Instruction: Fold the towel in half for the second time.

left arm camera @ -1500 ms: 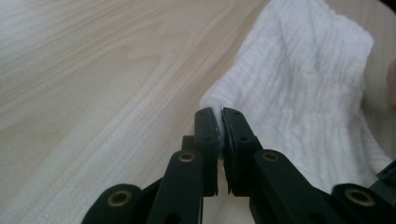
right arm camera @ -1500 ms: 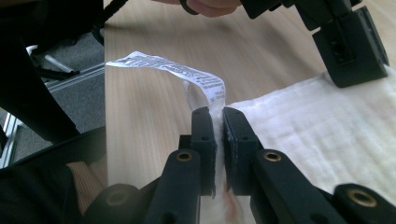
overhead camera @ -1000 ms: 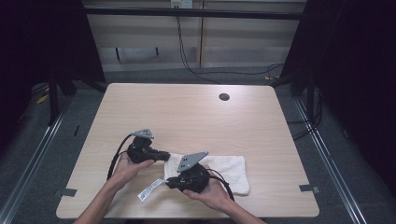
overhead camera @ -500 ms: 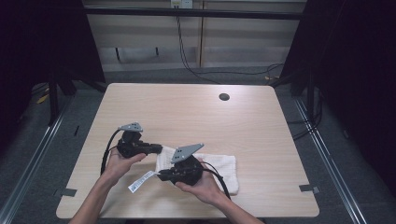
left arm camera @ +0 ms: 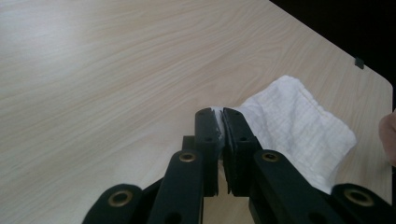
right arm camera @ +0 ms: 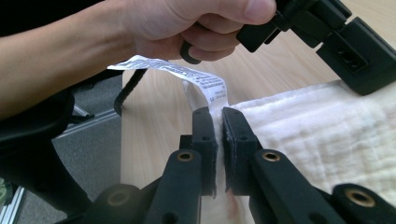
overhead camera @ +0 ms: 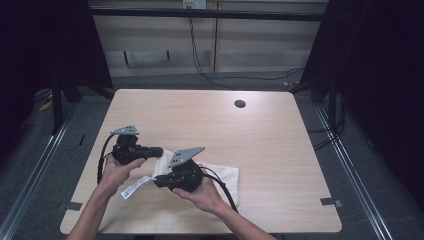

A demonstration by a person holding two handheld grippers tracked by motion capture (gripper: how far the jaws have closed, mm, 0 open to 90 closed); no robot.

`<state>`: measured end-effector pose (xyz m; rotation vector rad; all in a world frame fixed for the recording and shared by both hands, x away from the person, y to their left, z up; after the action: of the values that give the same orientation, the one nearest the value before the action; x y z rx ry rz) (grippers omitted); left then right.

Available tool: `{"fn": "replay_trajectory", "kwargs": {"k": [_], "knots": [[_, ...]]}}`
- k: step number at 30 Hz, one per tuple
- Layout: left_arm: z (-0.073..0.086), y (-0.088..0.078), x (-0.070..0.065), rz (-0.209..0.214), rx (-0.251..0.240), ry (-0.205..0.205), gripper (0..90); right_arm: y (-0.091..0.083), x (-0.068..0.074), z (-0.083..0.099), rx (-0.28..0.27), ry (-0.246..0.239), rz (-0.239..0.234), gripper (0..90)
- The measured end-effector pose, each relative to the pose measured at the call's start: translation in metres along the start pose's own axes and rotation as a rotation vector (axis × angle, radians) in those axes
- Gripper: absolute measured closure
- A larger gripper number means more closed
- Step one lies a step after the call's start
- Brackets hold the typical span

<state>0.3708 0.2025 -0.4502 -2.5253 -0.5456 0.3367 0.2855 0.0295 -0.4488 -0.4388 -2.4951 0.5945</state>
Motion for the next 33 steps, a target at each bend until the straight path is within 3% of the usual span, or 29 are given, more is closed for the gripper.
{"fn": "replay_trajectory", "kwargs": {"k": [8,10,12,19,27,30,33], "knots": [[-0.01,-0.018,-0.002,-0.032,-0.021,0.021,85.6,-0.004,0.008,-0.011,-0.05,-0.007,-0.026,84.2],[-0.014,-0.022,-0.004,-0.056,0.002,0.047,85.5,-0.007,0.011,-0.015,-0.076,-0.012,-0.03,84.2],[-0.015,-0.021,-0.006,-0.049,-0.009,0.048,85.5,-0.008,0.012,-0.014,-0.079,-0.011,-0.039,84.3],[-0.017,0.005,-0.014,-0.002,0.034,0.066,85.5,-0.015,0.008,-0.005,-0.061,-0.008,-0.015,84.2],[-0.031,0.029,-0.022,0.033,0.022,0.079,85.6,-0.042,0.002,-0.002,-0.059,-0.017,0.036,84.2],[-0.034,0.04,-0.025,0.039,0.009,0.063,85.5,-0.049,-0.002,0.001,-0.062,0.0,0.054,84.2],[-0.039,0.046,-0.029,0.041,0.011,0.078,85.7,-0.055,-0.004,0.003,-0.078,0.013,0.064,84.1]]}}
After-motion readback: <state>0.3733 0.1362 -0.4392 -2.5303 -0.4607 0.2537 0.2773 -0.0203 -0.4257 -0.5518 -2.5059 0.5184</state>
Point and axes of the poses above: each handheld gripper's, and its own axes: y roughly forward along the jaws, z roughly out of its underside, x roughly to its left, the point moved 3 cm from there along y, roughly forward along the jaws, and after that the axes turned 14 degrees about y, right-handed, at the moved point
